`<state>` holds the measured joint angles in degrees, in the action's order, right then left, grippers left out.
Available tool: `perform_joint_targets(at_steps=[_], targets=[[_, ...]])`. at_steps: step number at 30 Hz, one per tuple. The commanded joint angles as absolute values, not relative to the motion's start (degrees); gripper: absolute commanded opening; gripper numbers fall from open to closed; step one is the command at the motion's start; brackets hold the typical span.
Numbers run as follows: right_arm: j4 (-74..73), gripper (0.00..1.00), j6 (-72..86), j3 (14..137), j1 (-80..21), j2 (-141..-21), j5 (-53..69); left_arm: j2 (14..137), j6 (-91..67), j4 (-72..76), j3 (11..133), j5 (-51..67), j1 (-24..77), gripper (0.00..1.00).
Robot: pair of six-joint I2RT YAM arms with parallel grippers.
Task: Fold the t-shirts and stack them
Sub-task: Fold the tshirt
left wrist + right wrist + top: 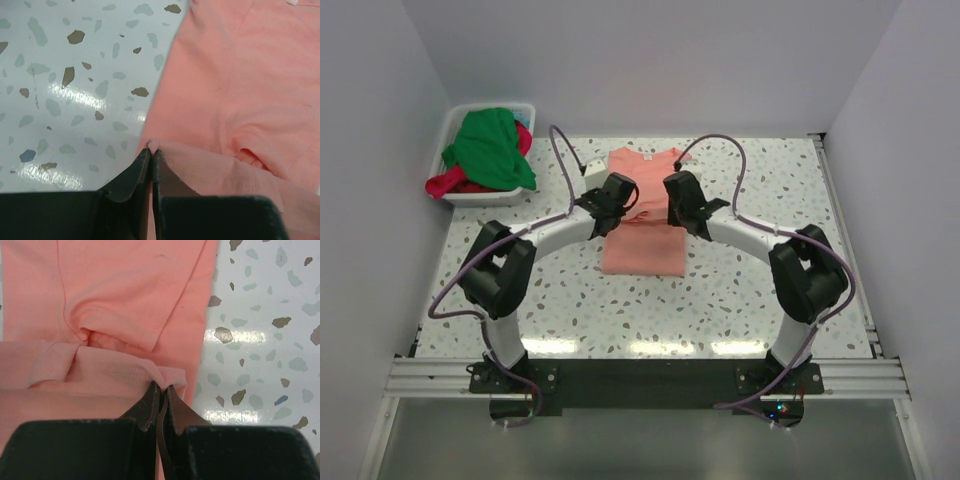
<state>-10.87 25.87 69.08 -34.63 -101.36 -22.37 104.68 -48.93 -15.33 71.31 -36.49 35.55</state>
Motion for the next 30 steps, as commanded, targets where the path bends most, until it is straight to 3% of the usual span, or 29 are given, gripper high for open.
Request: perform_joint_targets(at_steps=[1, 3, 4, 5, 6, 8, 11, 13, 19, 25, 30], targets=[[-8.35, 0.0, 25.14, 74.34, -33.14, -104.67, -21.36, 106.78, -43.95, -8.44, 73.83, -33.93, 32.44, 0.0], [-9.22, 0.0, 25.23, 75.67, -32.78, -106.6, -21.45, 107.57, -42.28, -5.73, 73.65, -31.47, 31.12, 0.02], [-9.49, 0.0, 25.05, 76.89, -32.52, -107.13, -21.62, 107.84, -41.75, -5.02, 73.74, -31.29, 30.77, 0.07], [-9.93, 0.0, 25.05, 77.43, -32.43, -107.49, -21.97, 108.28, -40.18, -4.31, 74.09, -29.64, 30.15, 0.15], [-9.76, 0.02, 25.05, 77.78, -32.34, -107.84, -22.23, 109.15, -39.38, -3.0, 74.44, -29.01, 29.89, 0.3], [-9.76, 0.18, 25.48, 78.4, -31.99, -108.28, -22.85, 109.95, -37.02, -1.85, 75.58, -27.87, 29.45, 0.49], [-9.75, 0.24, 26.19, 79.01, -31.55, -108.54, -23.2, 111.7, -34.99, -1.06, 77.51, -26.99, 28.57, 0.61], [-9.49, 0.3, 26.19, 79.1, -31.46, -108.54, -23.55, 112.24, -34.28, -0.88, 78.31, -26.46, 28.21, 0.64], [-9.58, 0.31, 27.33, 80.06, -31.11, -108.63, -24.79, 111.71, -32.78, 1.14, 78.93, -27.6, 27.42, 0.67], [-11.25, 0.23, 25.75, 79.38, -31.29, -108.81, -18.46, 107.24, -32.96, -3.16, 74.99, -28.56, 27.42, 0.66], [-9.67, 0.24, 26.1, 73.05, -31.46, -105.21, -15.73, 101.35, -34.89, -6.06, 69.27, -25.23, 27.51, 0.56]])
